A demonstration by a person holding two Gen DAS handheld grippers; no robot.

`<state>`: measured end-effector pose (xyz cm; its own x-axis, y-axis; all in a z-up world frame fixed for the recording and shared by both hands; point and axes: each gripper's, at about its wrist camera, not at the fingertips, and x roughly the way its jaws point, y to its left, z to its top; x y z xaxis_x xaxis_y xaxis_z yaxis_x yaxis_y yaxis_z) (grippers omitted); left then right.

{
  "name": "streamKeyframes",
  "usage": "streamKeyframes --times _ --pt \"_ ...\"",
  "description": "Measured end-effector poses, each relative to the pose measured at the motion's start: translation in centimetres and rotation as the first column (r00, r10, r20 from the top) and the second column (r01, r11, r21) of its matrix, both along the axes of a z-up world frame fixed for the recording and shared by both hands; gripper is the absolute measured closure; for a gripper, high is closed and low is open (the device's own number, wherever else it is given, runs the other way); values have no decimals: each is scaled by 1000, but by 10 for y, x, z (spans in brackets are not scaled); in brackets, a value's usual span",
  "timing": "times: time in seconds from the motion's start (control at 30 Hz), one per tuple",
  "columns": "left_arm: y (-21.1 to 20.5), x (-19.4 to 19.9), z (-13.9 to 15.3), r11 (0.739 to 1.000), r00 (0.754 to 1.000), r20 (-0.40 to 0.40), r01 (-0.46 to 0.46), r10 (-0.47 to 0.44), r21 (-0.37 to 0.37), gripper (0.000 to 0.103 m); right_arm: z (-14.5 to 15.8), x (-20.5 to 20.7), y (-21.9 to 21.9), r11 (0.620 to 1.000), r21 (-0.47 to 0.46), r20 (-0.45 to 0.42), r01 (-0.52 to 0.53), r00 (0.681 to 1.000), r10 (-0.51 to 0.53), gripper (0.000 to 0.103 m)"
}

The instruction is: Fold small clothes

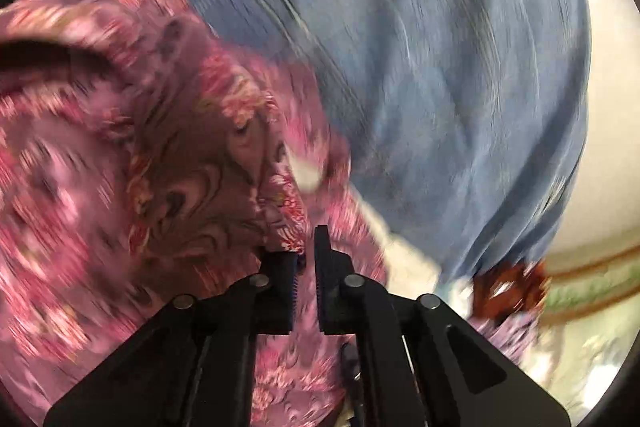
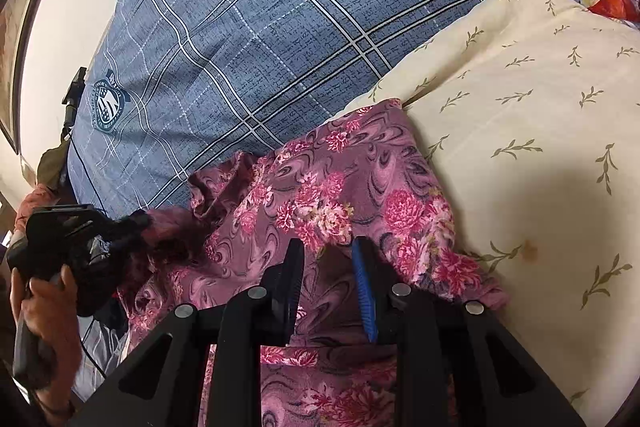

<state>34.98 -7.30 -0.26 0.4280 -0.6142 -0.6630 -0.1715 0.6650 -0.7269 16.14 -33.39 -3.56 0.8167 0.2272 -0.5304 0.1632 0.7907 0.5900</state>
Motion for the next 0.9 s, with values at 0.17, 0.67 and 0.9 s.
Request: streamKeyframes --times 0.17,0.67,0.9 --pt "-5 -38 9 992 993 42 106 -109 67 56 0 -1 -2 1000 12 0 -2 1000 2 76" --pt "172 -64 -8 991 994 23 -106 109 -77 49 38 48 108 922 206 26 -327 944 329 38" --pt "162 -25 -24 983 992 -41 -127 123 -132 41 6 86 141 854 430 -8 -293 944 328 37"
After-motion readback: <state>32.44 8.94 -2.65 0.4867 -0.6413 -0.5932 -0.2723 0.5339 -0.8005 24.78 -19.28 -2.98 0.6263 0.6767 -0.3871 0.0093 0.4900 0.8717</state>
